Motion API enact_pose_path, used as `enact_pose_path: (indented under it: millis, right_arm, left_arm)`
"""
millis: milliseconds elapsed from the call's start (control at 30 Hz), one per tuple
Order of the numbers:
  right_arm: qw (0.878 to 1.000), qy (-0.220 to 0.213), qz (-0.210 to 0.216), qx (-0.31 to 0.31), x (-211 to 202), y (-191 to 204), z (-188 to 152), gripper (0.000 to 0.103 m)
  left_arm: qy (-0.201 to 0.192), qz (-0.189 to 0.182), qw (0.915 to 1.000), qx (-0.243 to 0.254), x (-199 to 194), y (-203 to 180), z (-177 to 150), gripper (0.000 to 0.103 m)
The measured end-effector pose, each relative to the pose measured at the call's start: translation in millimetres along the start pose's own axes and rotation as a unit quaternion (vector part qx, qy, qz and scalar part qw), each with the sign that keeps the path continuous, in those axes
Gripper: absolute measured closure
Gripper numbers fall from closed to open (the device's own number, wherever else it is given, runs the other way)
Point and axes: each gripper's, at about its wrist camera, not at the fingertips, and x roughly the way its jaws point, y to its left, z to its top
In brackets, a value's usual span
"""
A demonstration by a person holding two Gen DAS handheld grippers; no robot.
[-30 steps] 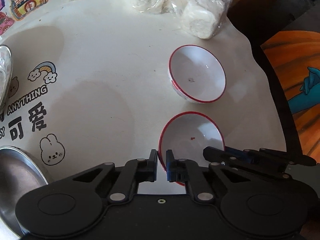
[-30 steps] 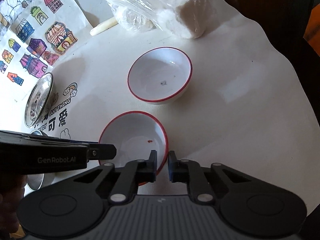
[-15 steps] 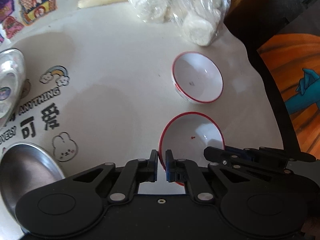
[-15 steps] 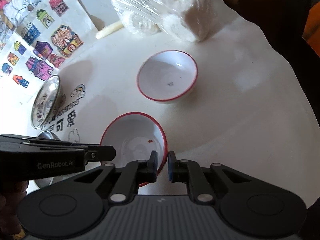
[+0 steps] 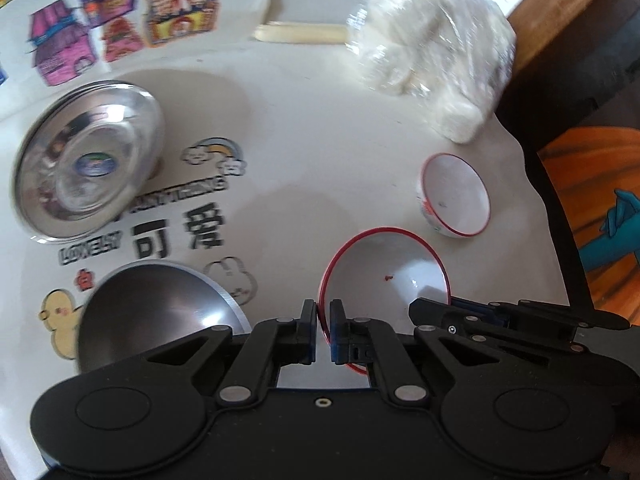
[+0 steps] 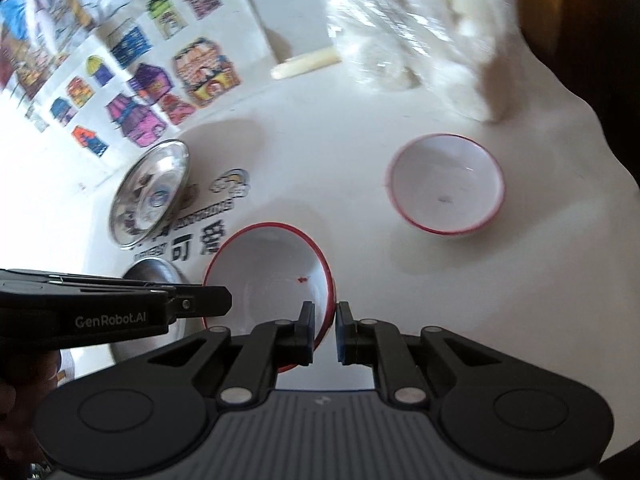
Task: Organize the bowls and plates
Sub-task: 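Lift the white bowl with both grippers and lower it into the steel bowl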
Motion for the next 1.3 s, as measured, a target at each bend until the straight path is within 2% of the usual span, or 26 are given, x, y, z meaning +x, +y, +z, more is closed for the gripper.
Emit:
enact_pose_path:
  millis: [333, 633, 1067, 1200, 1300]
  right_arm:
    - [0.999, 0.002, 0.025, -0.042, 13, 55, 2, 0.091]
    - [0.996, 0.019, 0.049, -0.074, 27, 95, -1, 0.091]
    - [0.994, 0.059, 0.047, -0.085, 51, 122, -7, 0.09]
    - [0.994, 0.063, 0.043, -0.081, 55, 123, -8, 0.09]
    - [0.994, 0.067, 0.045, -0.077, 57, 124, -7, 0.087]
  left_arm:
    - [-0.023, 0.015, 0.9987, -0.042, -31, 56, -10, 0.098]
    - [-0.021, 0.026, 0.9962, -0.08, -46, 98, -25, 0.098]
    - [0.013, 0.048, 0.9945, -0.093, -38, 125, -35, 0.098]
    - [0.019, 0.048, 0.9946, -0.09, -34, 127, -35, 0.098]
    - [0.022, 0.035, 0.9955, -0.085, -30, 126, -33, 0.103]
